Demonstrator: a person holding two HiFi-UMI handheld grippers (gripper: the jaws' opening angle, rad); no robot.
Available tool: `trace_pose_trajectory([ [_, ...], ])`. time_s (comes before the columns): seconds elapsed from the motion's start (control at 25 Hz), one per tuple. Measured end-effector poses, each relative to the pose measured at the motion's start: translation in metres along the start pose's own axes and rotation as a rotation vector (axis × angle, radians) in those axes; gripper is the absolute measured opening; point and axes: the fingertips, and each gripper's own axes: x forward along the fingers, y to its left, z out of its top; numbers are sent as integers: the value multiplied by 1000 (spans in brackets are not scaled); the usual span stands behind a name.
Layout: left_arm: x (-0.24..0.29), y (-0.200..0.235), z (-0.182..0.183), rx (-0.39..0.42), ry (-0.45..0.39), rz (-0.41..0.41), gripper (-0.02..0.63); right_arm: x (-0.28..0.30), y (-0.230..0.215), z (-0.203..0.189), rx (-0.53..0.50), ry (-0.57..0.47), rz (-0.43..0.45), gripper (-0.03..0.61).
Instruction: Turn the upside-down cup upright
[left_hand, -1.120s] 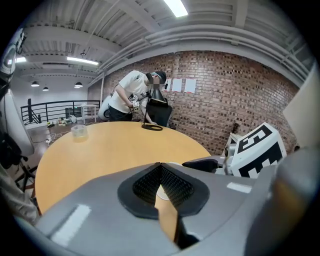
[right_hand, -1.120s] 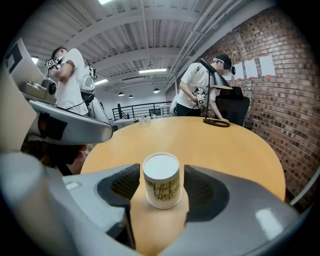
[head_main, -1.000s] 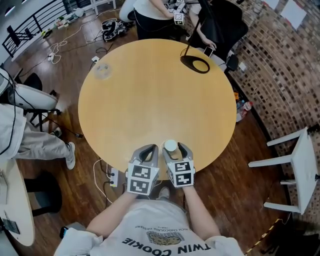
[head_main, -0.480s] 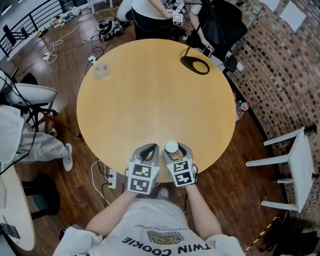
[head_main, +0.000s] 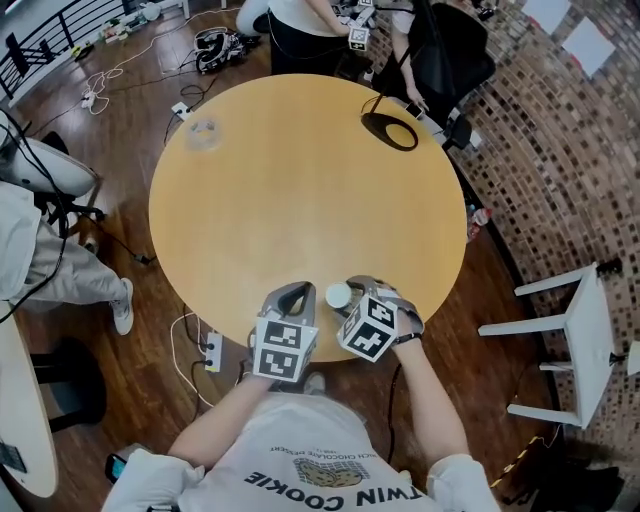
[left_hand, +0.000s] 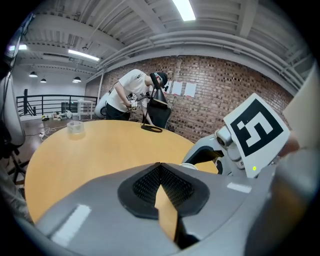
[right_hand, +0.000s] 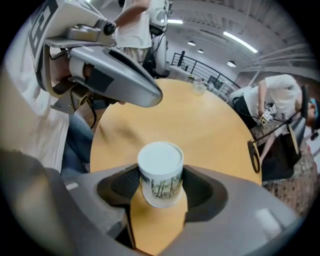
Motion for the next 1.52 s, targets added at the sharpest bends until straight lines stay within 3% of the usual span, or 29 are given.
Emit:
trace_pose_trajectory([
  [0.24,-5,13,-6,-30,-10,23,6,14,11,-14,-261,264,105,262],
  [0.4,-12,28,-7,-58,-13,58,6,28,18,-9,-344,333,158,262],
  [0.6,-22,45,-9,-71,-17,89,6,48,25,8,-334,287,170,262],
  [0.96,-25,46,-12,-75,-14,88,6,54,23,15,-279,208,104,262],
  [1.52,-17,25,-12,-57,-2,56,6,36,10,7,-98,33,19,262],
])
